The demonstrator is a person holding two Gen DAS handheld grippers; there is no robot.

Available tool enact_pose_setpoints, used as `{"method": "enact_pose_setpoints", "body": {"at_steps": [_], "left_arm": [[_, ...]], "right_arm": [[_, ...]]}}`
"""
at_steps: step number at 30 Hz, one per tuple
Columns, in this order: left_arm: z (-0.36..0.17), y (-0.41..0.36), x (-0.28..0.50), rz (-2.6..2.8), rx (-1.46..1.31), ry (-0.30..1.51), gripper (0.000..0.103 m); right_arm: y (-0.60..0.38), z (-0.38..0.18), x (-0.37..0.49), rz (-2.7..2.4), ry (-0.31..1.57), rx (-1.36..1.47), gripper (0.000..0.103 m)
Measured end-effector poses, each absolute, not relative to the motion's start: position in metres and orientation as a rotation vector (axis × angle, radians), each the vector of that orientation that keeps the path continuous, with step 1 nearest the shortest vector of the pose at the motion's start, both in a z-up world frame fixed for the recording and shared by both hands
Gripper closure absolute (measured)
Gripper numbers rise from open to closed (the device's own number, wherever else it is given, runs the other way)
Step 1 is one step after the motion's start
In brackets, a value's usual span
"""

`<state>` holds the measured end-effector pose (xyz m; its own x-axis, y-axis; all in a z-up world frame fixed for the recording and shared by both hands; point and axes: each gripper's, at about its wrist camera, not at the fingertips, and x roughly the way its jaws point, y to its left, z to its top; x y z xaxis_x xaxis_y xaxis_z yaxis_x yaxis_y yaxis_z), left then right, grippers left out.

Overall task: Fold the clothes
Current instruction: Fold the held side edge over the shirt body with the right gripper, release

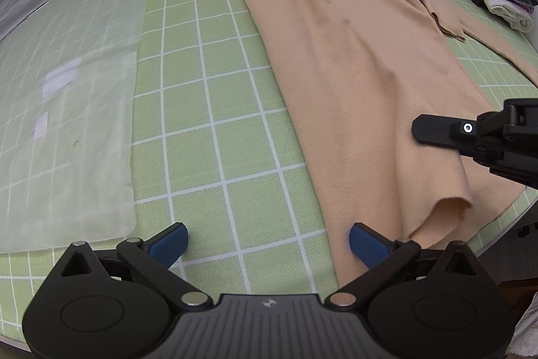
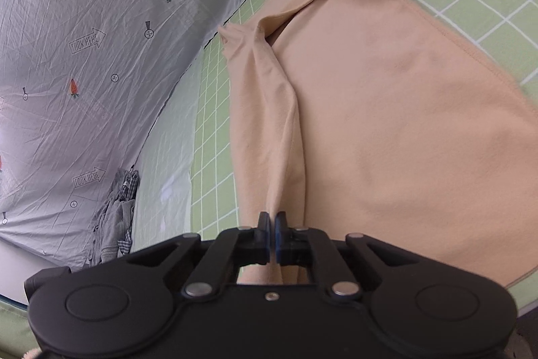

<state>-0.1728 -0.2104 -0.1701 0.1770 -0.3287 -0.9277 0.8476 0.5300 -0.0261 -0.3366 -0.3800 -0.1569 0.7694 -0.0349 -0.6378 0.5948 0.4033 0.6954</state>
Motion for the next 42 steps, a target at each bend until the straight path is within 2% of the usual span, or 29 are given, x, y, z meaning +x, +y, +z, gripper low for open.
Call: {"method": "enact_pose_setpoints", "body": {"at_steps": [11, 16, 19, 21, 27, 35, 40, 42], "left_arm": [[-0.172, -0.211, -0.175, -0.878, 0.571, 1.098, 0.0], [-0.171, -0.211, -0.174, -0.859, 0.565, 1.115, 0.0], [-0.17, -0.212, -0.172, -0.839, 0.555, 1.136, 0.0], [-0.17, -0.213, -0.169, -0.826, 0.543, 1.151, 0.0], [-0.162, -0.231, -0.156, -0.773, 0.501, 1.132, 0.0], [-0.156, -0.277, -0.137, -0.698, 0.455, 1.101, 0.0], [-0.161, -0.308, -0.128, -0.673, 0.46, 1.1, 0.001], [-0.162, -0.32, -0.125, -0.667, 0.473, 1.09, 0.0]], "right_arm": [[-0.363, -0.149, -0.325, -0.528, 0.853, 0.639, 0.1], [-0.367, -0.145, -0.325, -0.52, 0.868, 0.611, 0.098], [-0.375, -0.142, -0.329, -0.533, 0.854, 0.619, 0.083], [-0.385, -0.137, -0.331, -0.565, 0.828, 0.613, 0.062], [-0.421, -0.13, -0.331, -0.635, 0.807, 0.556, 0.047], [-0.482, -0.133, -0.33, -0.711, 0.791, 0.534, 0.04], [-0.516, -0.132, -0.318, -0.711, 0.766, 0.477, 0.042], [-0.527, -0.133, -0.31, -0.71, 0.765, 0.461, 0.047]]}}
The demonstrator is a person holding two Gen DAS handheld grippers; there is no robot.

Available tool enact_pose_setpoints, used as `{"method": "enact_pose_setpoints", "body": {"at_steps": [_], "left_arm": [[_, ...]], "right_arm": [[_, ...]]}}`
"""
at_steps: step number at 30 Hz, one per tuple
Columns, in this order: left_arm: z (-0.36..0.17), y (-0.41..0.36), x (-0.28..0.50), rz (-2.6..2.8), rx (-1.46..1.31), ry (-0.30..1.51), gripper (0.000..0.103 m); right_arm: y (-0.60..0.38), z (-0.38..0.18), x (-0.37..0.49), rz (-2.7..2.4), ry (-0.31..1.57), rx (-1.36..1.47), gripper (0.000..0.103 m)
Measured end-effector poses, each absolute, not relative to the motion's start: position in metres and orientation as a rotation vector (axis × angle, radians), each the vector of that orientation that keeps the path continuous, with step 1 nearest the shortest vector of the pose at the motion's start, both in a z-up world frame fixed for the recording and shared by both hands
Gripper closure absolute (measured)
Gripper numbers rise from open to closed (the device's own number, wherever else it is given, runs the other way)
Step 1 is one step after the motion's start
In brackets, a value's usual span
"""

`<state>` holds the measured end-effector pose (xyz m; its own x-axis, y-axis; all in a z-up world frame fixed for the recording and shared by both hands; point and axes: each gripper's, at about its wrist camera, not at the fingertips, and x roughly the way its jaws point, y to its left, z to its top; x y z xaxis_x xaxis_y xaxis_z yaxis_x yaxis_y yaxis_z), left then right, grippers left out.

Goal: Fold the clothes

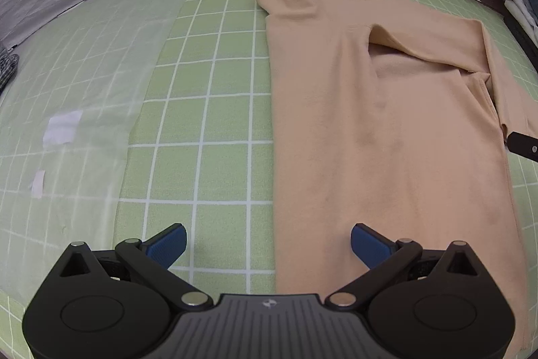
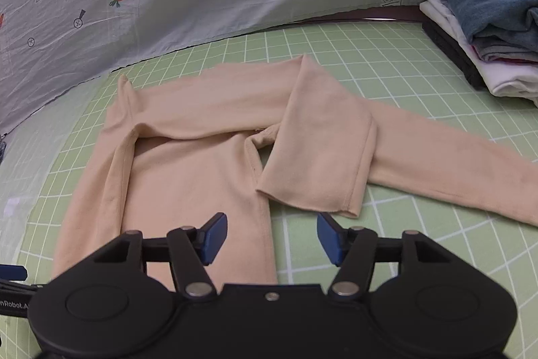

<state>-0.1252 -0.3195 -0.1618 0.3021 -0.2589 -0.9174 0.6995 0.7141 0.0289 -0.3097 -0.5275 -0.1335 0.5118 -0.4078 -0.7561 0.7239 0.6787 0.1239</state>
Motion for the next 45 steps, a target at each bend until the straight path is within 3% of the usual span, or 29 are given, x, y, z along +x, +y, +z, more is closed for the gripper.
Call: {"method": "enact_pose_setpoints", "body": {"at_steps": [10, 12, 15, 25, 45], "left_arm": [[-0.167, -0.347, -0.116, -0.648, 0.522, 1.105, 0.0], [-0.168, -0.347, -0.114, -0.651, 0.518, 1.112, 0.0], [-0.167, -0.346, -0.115, -0.651, 0.529, 1.107, 0.0], [-0.157, -0.327, -0.136, -0.712, 0.513, 1.079, 0.0], [-0.15, -0.23, -0.148, -0.728, 0.459, 1.097, 0.0]], "right_arm": [[-0.564, -0.145, -0.285, -0.746, 0.769, 0.448, 0.061], [-0.566, -0.149, -0.284, -0.745, 0.774, 0.463, 0.085], [-0.566, -0.145, -0.29, -0.746, 0.726, 0.493, 0.098], [-0.514, -0.103, -0.295, -0.649, 0.624, 0.326, 0.1], [-0.365, -0.098, -0.296, -0.382, 0.721, 0.225, 0.1]]}}
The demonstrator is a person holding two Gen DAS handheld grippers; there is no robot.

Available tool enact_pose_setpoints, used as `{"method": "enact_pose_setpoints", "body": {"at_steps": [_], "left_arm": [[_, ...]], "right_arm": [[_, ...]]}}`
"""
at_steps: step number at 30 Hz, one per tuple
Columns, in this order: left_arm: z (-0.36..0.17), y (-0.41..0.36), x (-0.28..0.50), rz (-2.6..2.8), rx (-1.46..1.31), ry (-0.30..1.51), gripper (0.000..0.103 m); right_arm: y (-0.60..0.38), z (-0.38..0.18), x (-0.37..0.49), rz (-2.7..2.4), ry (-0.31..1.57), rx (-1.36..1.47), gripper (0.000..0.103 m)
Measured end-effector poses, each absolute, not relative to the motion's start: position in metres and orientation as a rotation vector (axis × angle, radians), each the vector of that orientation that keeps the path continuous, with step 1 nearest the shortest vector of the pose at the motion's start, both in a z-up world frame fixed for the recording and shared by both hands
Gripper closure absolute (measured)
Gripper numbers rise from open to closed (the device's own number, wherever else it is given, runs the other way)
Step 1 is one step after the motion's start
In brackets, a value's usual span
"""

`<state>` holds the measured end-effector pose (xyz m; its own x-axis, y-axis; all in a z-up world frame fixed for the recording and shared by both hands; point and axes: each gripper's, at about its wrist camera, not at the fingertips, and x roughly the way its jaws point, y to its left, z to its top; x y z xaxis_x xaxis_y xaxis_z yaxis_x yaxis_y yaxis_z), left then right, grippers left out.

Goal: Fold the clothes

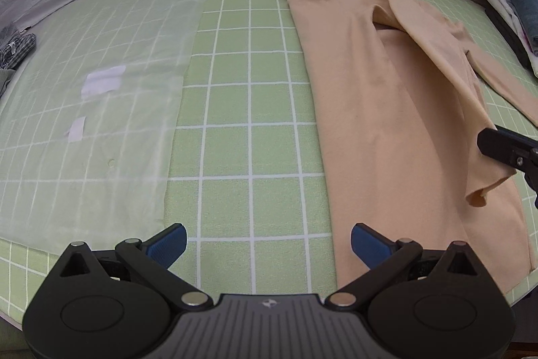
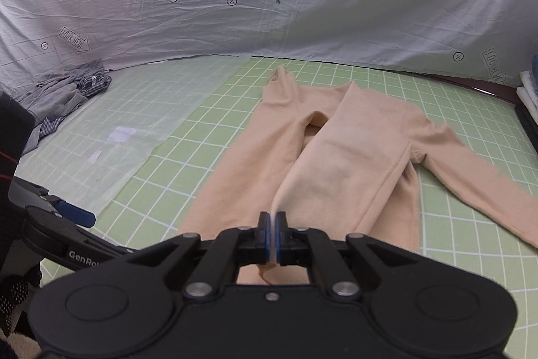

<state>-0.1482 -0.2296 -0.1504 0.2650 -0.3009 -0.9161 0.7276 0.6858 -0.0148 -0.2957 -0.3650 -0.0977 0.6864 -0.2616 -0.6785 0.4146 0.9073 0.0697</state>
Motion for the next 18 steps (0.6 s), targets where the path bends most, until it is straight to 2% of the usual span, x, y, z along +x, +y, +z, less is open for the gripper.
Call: {"method": "enact_pose_setpoints", "body": {"at_steps": [5, 7, 8, 9, 11, 14, 18], "left_arm": [[-0.15, -0.226, -0.154, -0.769, 0.474, 1.096, 0.0], [-0.149, -0.228, -0.156, -0.786, 0.476, 1.09, 0.0], [-0.149, -0.229, -0.156, -0.791, 0.474, 1.087, 0.0], [-0.148, -0.23, -0.157, -0.797, 0.472, 1.084, 0.0], [-0.147, -0.233, -0.16, -0.807, 0.475, 1.077, 0.0], [-0.146, -0.24, -0.165, -0.823, 0.482, 1.066, 0.0], [-0.141, -0.252, -0.172, -0.839, 0.481, 1.037, 0.0]], "right_arm": [[-0.35, -0.104, -0.303, -0.371, 0.751, 0.272, 0.099], [-0.349, -0.104, -0.309, -0.398, 0.746, 0.29, 0.082], [-0.349, -0.104, -0.313, -0.426, 0.74, 0.293, 0.056], [-0.35, -0.103, -0.317, -0.461, 0.736, 0.29, 0.039], [-0.356, -0.104, -0.324, -0.531, 0.744, 0.293, 0.031], [-0.367, -0.108, -0.334, -0.634, 0.765, 0.299, 0.007], [-0.383, -0.115, -0.351, -0.722, 0.779, 0.318, 0.001]]}}
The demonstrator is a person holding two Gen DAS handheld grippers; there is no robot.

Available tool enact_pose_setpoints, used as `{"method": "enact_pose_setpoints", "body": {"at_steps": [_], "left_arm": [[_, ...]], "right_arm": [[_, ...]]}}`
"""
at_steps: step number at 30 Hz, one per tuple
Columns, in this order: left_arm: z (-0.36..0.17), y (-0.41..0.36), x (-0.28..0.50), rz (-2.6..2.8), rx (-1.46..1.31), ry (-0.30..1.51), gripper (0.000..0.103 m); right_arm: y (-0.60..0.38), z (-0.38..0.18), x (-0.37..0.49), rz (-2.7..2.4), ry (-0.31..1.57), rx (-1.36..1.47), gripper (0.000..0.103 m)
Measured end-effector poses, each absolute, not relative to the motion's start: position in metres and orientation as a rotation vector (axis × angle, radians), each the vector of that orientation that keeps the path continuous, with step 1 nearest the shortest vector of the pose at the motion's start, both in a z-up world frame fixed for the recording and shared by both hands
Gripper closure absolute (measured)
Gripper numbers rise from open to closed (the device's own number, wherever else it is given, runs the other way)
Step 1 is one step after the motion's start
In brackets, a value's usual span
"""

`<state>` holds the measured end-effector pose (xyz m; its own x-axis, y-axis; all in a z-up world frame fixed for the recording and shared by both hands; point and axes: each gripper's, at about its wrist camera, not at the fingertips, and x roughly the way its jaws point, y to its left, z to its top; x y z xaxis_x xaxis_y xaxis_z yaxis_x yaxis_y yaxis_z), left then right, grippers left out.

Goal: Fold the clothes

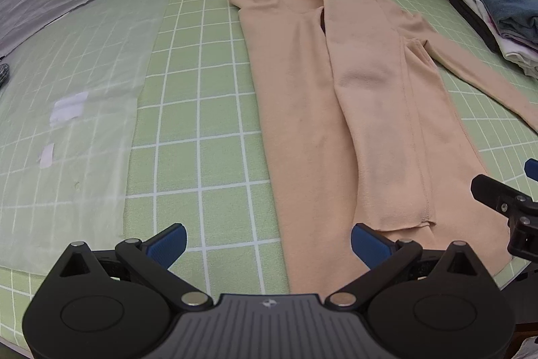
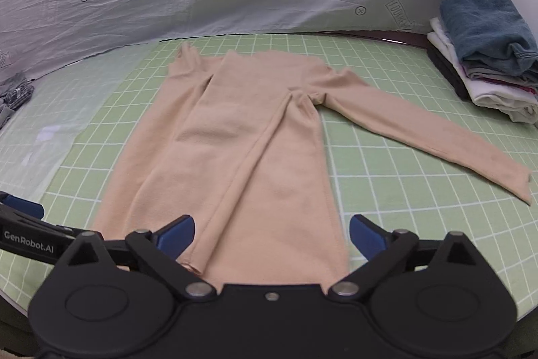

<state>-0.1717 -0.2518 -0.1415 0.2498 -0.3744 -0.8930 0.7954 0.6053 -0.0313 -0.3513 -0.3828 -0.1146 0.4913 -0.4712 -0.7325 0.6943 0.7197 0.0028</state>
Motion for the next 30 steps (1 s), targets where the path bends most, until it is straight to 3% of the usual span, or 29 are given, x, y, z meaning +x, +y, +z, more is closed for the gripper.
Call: {"method": "enact_pose_setpoints", "body": {"at_steps": [4, 9, 11, 15, 19, 30], "left_arm": [[-0.132, -0.265, -0.181, -0.856, 0.476, 0.977, 0.002], [-0.127, -0.282, -0.191, -0.907, 0.422, 0.975, 0.02], [-0.132, -0.29, -0.196, -0.918, 0.414, 0.995, 0.034], [-0.146, -0.303, -0.2, -0.931, 0.388, 1.074, 0.051], [-0.149, -0.312, -0.205, -0.948, 0.368, 1.104, 0.099], [-0.128, -0.287, -0.21, -1.007, 0.138, 1.129, 0.101]], "right_arm": [[-0.396, -0.119, -0.365, -0.743, 0.784, 0.345, 0.001], [-0.412, -0.123, -0.376, -0.732, 0.79, 0.357, 0.001], [-0.417, -0.125, -0.38, -0.72, 0.792, 0.353, 0.001], [-0.431, -0.129, -0.389, -0.712, 0.801, 0.346, 0.001], [-0.443, -0.132, -0.396, -0.72, 0.809, 0.367, 0.001], [-0.449, -0.156, -0.4, -0.73, 0.924, 0.376, 0.001]]}}
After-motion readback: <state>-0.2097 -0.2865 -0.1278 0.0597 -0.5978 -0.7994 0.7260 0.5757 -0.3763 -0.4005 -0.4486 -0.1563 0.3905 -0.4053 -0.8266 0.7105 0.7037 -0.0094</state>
